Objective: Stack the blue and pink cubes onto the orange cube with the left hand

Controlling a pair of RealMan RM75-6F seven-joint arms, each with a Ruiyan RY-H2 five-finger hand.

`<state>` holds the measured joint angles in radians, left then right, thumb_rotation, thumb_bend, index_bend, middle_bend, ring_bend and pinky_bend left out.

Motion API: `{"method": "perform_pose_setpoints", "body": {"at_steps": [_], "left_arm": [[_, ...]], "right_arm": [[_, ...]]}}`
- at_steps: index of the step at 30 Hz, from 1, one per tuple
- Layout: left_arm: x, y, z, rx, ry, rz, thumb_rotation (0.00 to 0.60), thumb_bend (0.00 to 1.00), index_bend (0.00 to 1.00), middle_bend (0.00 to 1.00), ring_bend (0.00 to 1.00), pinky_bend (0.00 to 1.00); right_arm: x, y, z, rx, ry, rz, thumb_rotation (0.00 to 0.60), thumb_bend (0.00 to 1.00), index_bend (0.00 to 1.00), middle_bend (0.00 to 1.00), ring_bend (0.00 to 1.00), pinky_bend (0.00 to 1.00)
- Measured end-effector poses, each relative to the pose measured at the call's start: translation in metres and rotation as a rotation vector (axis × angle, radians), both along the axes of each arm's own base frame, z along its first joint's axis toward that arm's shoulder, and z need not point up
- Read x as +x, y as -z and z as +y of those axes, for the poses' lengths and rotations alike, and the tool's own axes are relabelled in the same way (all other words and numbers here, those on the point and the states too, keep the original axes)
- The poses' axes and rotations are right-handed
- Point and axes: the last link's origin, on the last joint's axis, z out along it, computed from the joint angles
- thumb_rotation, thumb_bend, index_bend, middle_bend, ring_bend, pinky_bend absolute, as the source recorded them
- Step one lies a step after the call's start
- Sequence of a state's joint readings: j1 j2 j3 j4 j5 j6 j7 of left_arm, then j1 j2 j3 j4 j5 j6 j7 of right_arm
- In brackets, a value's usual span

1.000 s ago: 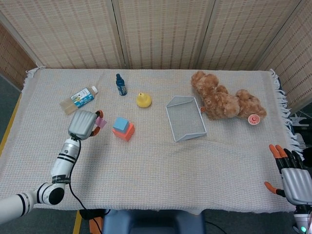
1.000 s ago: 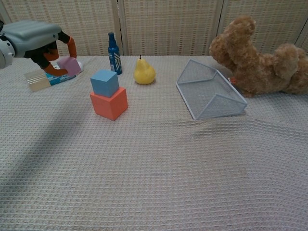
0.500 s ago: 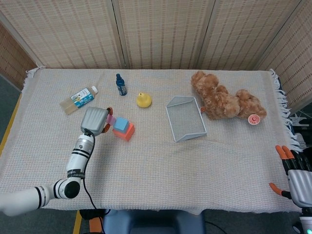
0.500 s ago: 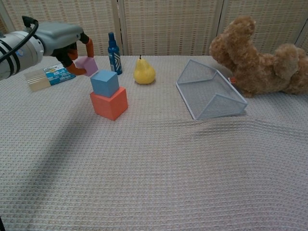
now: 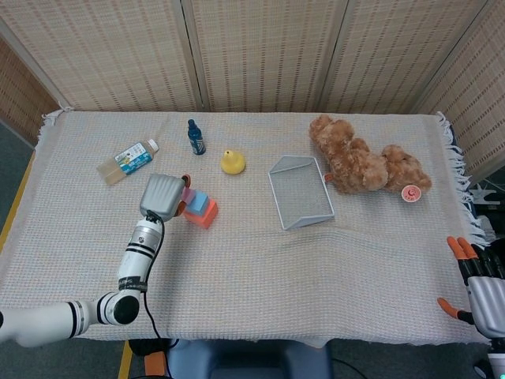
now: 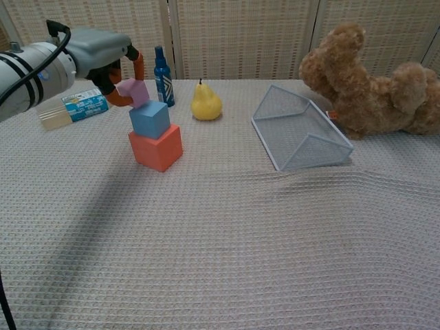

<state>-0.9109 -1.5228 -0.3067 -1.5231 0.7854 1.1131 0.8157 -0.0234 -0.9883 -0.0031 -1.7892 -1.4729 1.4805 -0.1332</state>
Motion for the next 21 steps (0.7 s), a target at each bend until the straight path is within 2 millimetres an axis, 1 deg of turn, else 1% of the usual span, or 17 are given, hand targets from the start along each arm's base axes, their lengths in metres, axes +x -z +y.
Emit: {"method": "perform_pose_setpoints", "body": {"at_steps": [6,12,21], "left_arm": [[0.01,0.008,-0.002,-0.011,0.009,0.013,0.6,0.35,0.5,1.0,1.0,1.0],[0.015,0.011,-0.004,-0.01,0.015,0.021,0.6,0.35,0.5,1.0,1.0,1.0],[0.014,0.013,-0.004,-0.011,0.008,0.039,0.6,0.35,0.48,1.0,1.0,1.0]], "right_arm": [[0.0,-0.001,0.001,0.005,-0.002,-0.001,0.6,0.07,0.0,0.0,0.0,0.0],[0.0,-0.002,0.003,0.004,-0.003,-0.001,0.6,0.07,0.0,0.0,0.0,0.0],[0.001,-0.003,0.004,0.001,-0.006,-0.003,0.6,0.07,0.0,0.0,0.0,0.0]]}}
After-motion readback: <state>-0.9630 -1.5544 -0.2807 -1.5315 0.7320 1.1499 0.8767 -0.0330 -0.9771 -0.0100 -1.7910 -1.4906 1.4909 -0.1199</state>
